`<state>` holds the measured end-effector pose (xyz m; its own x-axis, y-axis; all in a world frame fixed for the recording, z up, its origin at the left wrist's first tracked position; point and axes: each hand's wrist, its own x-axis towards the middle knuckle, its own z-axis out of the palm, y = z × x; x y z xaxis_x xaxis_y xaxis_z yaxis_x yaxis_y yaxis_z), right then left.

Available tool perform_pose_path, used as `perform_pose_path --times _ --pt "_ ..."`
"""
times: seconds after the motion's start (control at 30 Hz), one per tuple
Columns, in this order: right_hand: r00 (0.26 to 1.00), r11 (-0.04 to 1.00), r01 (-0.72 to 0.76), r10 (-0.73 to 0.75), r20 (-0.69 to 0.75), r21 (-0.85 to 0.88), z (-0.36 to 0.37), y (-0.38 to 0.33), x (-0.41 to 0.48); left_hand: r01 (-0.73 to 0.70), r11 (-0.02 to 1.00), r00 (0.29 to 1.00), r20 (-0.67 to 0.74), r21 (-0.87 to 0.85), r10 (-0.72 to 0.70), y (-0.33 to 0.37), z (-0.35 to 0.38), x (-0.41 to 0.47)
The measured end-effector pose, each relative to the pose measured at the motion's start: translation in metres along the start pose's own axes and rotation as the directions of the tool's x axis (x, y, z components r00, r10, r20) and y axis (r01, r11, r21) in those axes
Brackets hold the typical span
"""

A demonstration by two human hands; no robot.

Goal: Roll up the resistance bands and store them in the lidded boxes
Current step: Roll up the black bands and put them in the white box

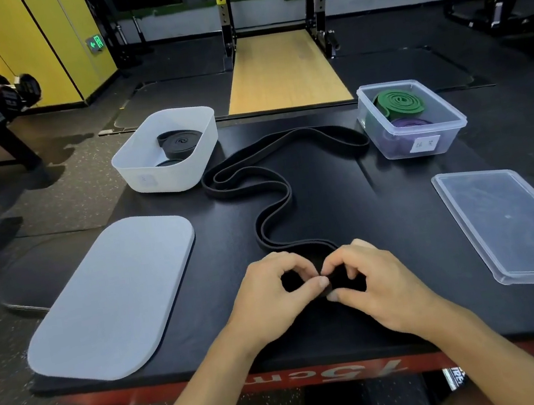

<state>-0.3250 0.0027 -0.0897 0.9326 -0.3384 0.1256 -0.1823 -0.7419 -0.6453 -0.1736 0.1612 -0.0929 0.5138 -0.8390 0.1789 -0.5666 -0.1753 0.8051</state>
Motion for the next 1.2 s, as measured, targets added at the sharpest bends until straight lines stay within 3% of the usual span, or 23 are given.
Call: perform_pose_path --times 0.2,0.47,0.67,0.87,1.03,1.2 --pt "1.0 0.997 0.006 -0.006 -0.004 0.074 0.0 0.0 0.001 -0.001 0.998 0.998 0.056 0.061 -0.002 0.001 0.0 0.006" --pt "0.999 0.995 0.013 -0.009 -0.041 0.103 0.002 0.001 0.004 0.09 0.996 0.982 0.164 0.01 -0.09 0.004 -0.006 0.011" --pt "0.986 0.989 0.143 -0.139 -0.095 0.03 0.007 0.004 0.004 0.152 0.988 0.987 0.063 -0.04 -0.149 0.003 -0.001 0.007" --pt "0.961 0.971 0.216 -0.231 -0.153 -0.105 0.013 0.004 0.001 0.175 0.981 0.98 0.106 -0.086 -0.166 -0.001 -0.004 0.012" --pt "0.961 0.952 0.103 -0.17 -0.218 -0.288 0.014 -0.009 -0.002 0.206 0.972 0.979 0.025 -0.11 -0.204 0.002 0.002 0.01" --pt "0.978 0.967 0.032 -0.082 -0.191 -0.252 0.024 -0.017 -0.001 0.25 0.958 0.968 0.026 -0.142 -0.249 0.006 0.002 0.011"
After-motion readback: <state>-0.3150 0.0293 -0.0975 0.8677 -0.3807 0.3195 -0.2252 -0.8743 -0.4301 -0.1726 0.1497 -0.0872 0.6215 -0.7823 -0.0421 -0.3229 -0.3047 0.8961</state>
